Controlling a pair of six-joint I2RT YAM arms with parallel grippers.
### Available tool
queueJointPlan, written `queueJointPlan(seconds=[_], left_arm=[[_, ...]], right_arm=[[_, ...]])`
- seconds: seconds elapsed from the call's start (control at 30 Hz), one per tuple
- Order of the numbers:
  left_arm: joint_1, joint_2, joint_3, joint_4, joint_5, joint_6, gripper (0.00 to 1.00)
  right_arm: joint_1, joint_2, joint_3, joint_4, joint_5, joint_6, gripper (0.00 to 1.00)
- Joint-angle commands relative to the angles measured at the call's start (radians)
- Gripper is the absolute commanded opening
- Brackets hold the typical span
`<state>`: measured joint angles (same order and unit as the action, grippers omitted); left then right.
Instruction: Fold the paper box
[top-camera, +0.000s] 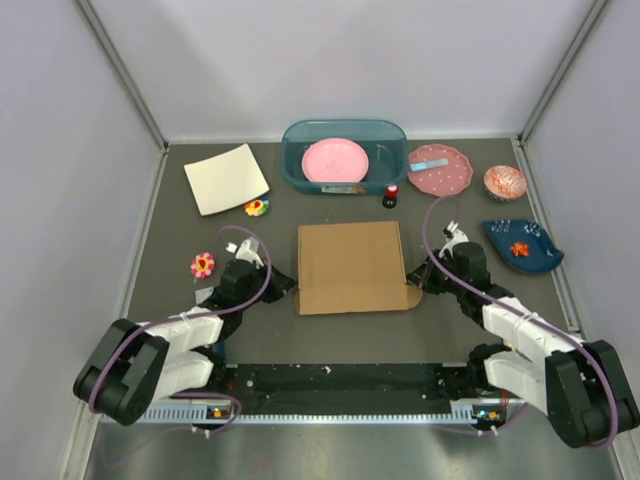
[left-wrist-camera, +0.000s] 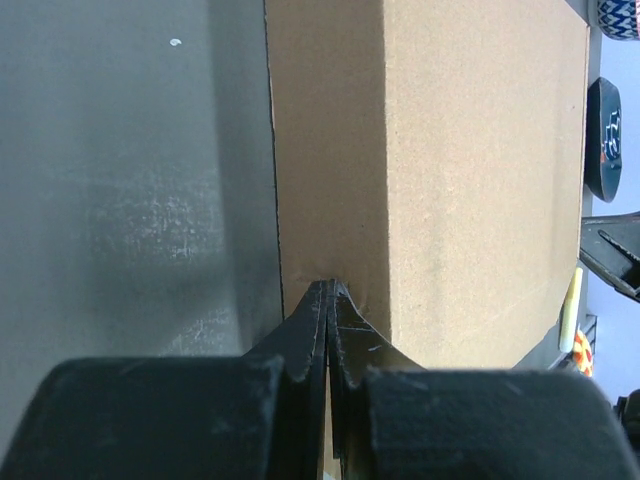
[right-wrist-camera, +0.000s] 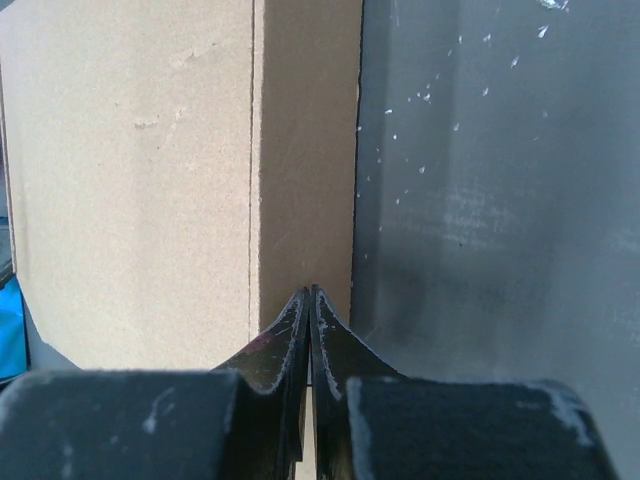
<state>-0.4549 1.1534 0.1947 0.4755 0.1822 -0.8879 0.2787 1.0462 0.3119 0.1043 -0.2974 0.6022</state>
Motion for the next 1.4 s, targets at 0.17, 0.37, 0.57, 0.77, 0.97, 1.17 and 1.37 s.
queueJointPlan(seconds=[0.17, 0.37, 0.57, 0.77, 0.97, 1.17, 1.37], left_arm=[[-0.01, -0.102, -0.024, 0.08, 0.183, 0.023, 0.0], [-0.008, -0.262, 0.0, -0.046, 0.197, 0.049, 0.0], [-0.008, -0.369, 0.038, -0.132, 0.21, 0.056, 0.0], [-0.008, -0.445, 0.074, -0.202, 0.235, 0.043, 0.0], [-0.008, -0.511, 0.138, -0.273, 0.243, 0.033, 0.0], [-0.008, -0.517, 0.21, -0.35, 0.24, 0.047, 0.0], [-0.008, -0.509, 0.224, -0.374, 0.172, 0.067, 0.0]], right_arm=[[0.077, -0.184, 0.029, -0.084, -0.013, 0.014, 0.0], [0.08, -0.276, 0.096, -0.208, -0.008, 0.018, 0.0], [0.08, -0.344, 0.141, -0.271, -0.013, 0.031, 0.0], [0.082, -0.397, 0.197, -0.334, -0.026, 0.047, 0.0], [0.083, -0.437, 0.242, -0.38, -0.036, 0.068, 0.0], [0.083, -0.453, 0.27, -0.411, -0.04, 0.09, 0.0], [0.085, -0.44, 0.247, -0.402, -0.028, 0.097, 0.0]])
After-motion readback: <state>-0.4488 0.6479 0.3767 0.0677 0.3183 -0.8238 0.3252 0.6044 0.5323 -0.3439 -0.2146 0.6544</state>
